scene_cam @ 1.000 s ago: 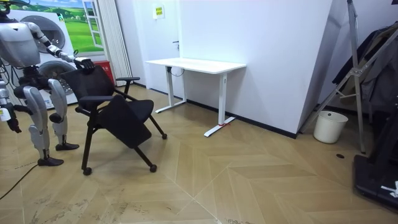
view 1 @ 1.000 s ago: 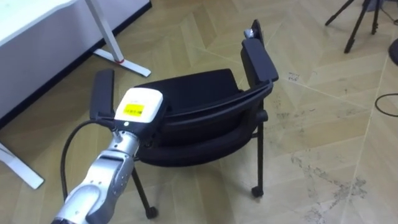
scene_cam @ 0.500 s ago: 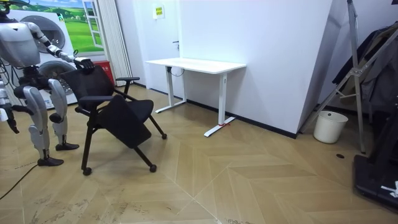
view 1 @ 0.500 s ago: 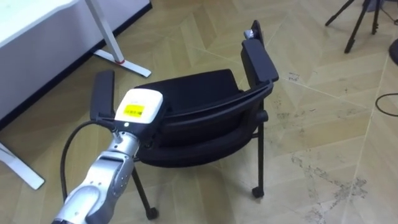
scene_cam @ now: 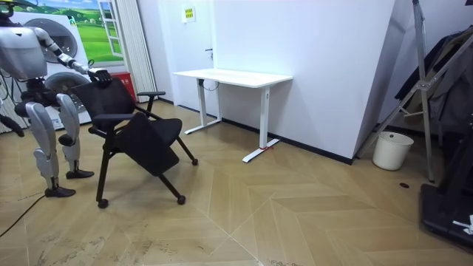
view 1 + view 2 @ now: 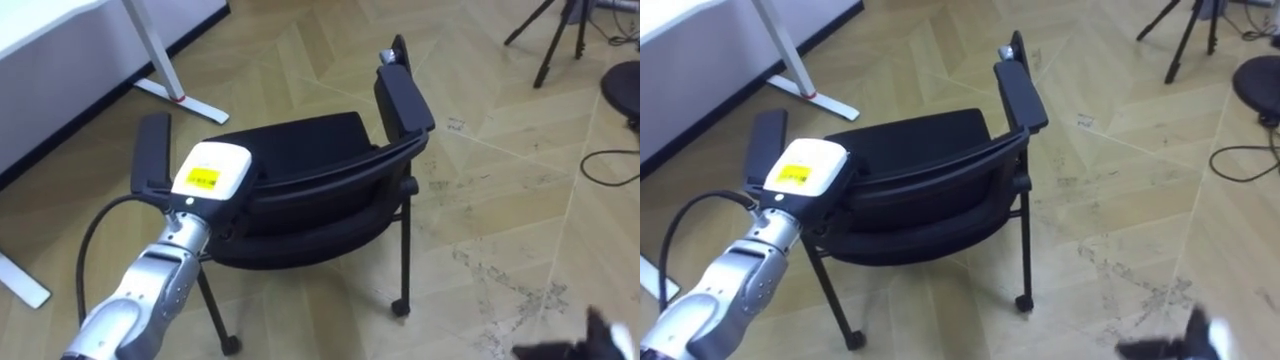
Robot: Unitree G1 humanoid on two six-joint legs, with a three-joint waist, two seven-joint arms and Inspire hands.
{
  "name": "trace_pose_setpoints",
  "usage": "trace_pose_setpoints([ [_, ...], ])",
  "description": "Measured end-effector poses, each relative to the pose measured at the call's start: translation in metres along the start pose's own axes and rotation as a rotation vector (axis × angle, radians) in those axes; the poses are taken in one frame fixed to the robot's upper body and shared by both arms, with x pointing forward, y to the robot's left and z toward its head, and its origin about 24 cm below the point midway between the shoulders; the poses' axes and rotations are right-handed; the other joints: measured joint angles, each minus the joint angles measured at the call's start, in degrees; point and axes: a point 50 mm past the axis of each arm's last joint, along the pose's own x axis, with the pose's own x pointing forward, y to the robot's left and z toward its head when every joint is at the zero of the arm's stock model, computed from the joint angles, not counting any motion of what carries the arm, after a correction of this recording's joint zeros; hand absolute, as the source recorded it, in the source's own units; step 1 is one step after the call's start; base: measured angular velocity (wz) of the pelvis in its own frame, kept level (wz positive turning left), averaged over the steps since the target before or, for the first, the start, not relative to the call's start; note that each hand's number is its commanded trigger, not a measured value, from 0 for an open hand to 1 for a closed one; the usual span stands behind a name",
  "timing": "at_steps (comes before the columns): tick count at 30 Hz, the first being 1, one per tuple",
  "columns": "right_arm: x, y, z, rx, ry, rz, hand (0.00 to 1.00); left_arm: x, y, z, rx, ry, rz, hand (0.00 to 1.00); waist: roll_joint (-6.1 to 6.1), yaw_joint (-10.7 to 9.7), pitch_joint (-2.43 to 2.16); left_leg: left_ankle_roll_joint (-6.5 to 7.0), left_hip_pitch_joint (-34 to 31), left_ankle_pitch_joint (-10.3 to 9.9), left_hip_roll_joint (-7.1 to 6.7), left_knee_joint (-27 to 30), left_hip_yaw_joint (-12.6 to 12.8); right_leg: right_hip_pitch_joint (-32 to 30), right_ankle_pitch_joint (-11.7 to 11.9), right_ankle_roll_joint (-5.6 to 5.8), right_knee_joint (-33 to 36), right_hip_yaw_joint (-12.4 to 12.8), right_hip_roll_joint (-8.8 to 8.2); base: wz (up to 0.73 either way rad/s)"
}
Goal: Push chair
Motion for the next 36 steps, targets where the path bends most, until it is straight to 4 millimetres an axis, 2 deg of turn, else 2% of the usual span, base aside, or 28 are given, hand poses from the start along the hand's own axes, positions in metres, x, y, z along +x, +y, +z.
trace_pose_setpoints([
  [2,0.003,-0.010,0.024,-0.043,-0.121,-0.071,0.00,0.000,0.000,-0.001,0.005,-0.010,-0.001,1.00,-0.53,0.57,0.03,-0.01,0.15,0.00,-0.01,0.02,0.30,0.00,0.00,0.00,0.13,0.39,0.03,-0.08],
  [4,0.002,-0.018,0.058,-0.107,-0.296,-0.139,0.00,0.000,0.001,0.000,0.006,-0.018,-0.001,1.00,-0.77,1.43,-0.10,0.00,0.24,0.00,0.08,0.11,1.12,-0.54,0.00,0.00,0.49,1.37,0.10,-0.17],
  [7,-0.002,-0.021,0.089,-0.170,-0.450,-0.186,0.00,0.000,0.002,0.000,0.005,-0.025,0.002,1.00,-0.97,1.42,-0.12,0.01,0.13,0.01,0.20,0.13,1.13,-0.74,0.00,0.00,0.51,1.34,0.01,-0.03],
  [13,-0.024,-0.020,0.136,-0.238,-0.698,-0.238,0.00,0.001,0.003,0.004,0.001,-0.039,-0.016,1.00,-0.97,2.79,-0.11,0.00,0.22,0.01,0.51,0.07,1.50,-0.83,0.02,-0.02,0.53,1.51,0.14,-0.03],
  [19,-0.048,-0.002,0.163,-0.367,-0.894,-0.197,0.00,0.001,0.004,0.006,-0.002,-0.059,-0.023,1.00,-0.97,4.43,-0.11,-0.08,0.34,-0.02,0.82,0.06,1.72,-0.81,0.02,-0.04,0.54,1.74,0.40,-0.01],
  [29,-0.083,0.016,0.193,-0.419,-1.099,-0.075,0.00,0.002,0.006,0.012,-0.006,-0.101,-0.033,1.00,-1.23,6.87,0.12,-0.09,0.71,-0.02,0.93,-0.10,2.32,-0.69,0.03,-0.05,0.51,1.68,0.40,-0.02],
  [34,-0.087,0.018,0.205,-0.562,-1.171,-0.048,0.00,0.005,0.009,0.011,0.008,-0.108,-0.025,1.00,-2.02,7.53,0.78,-0.12,0.67,-0.04,0.93,-0.52,2.57,-0.69,0.04,-0.07,0.52,1.54,0.38,0.00],
  [36,-0.088,0.019,0.205,-0.606,-1.185,-0.037,0.00,0.006,0.010,0.013,0.012,-0.117,-0.025,1.00,-2.14,7.77,0.85,-0.16,0.72,-0.07,0.92,-0.71,2.54,-0.70,0.06,-0.09,0.52,1.44,0.39,0.00],
])
